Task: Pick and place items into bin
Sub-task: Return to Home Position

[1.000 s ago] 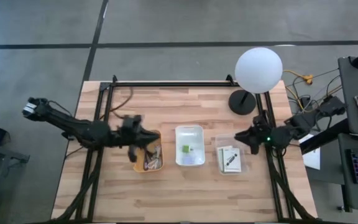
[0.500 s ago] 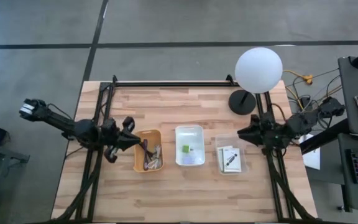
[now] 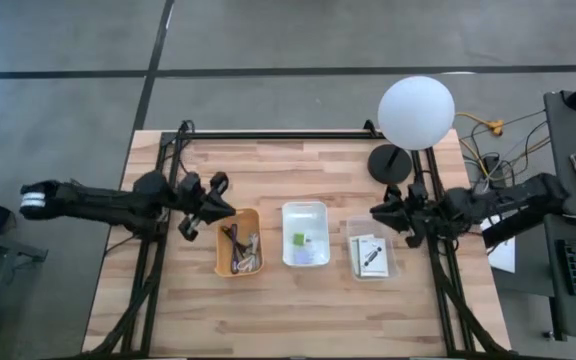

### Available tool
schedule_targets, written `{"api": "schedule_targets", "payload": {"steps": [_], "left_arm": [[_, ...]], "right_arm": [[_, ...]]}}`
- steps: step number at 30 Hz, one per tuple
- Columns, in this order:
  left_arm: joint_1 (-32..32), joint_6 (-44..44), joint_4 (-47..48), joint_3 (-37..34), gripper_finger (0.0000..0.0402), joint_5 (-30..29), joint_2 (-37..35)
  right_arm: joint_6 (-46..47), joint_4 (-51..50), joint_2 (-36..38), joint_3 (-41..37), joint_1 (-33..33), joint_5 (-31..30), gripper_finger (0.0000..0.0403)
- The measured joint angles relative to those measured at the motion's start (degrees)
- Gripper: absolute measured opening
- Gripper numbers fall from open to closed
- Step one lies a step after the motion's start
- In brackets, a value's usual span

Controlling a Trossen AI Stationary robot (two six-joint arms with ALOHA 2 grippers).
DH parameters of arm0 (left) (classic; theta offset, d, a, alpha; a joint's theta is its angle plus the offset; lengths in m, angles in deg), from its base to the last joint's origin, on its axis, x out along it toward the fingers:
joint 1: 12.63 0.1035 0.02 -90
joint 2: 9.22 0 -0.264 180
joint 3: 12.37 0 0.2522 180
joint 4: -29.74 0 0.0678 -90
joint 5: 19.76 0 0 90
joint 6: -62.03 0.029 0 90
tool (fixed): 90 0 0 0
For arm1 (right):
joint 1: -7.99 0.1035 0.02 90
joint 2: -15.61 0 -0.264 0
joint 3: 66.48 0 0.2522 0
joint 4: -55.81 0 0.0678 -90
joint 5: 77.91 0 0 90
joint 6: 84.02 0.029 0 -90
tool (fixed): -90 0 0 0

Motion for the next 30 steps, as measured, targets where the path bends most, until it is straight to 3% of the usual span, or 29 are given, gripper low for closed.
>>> {"api": "schedule_targets", "payload": {"steps": [5,10,14,24,30], "left_arm": [[3.5,-1.5,6.6,-1.3,0.0000,1.0,-7.0],[3.5,-1.2,15.4,-3.8,0.0000,-0.2,-16.3],[3.5,-1.0,19.9,-6.4,0.0000,-1.3,-21.6],[3.5,-4.8,19.6,-17.2,0.0000,-4.3,-33.1],[3.5,-5.5,26.5,-18.2,0.0000,-4.3,-36.3]], "right_arm": [[-7.0,-0.9,0.8,3.1,-2.5,4.1,0.0080],[-6.3,-12.8,3.5,4.5,-2.6,4.9,0.0080],[-6.9,-12.2,9.1,1.9,-2.5,5.0,0.0078],[-8.3,-13.1,26.8,-8.5,-2.5,4.9,0.0078],[-5.9,-12.8,25.8,-11.7,-2.5,4.0,0.0073]]}}
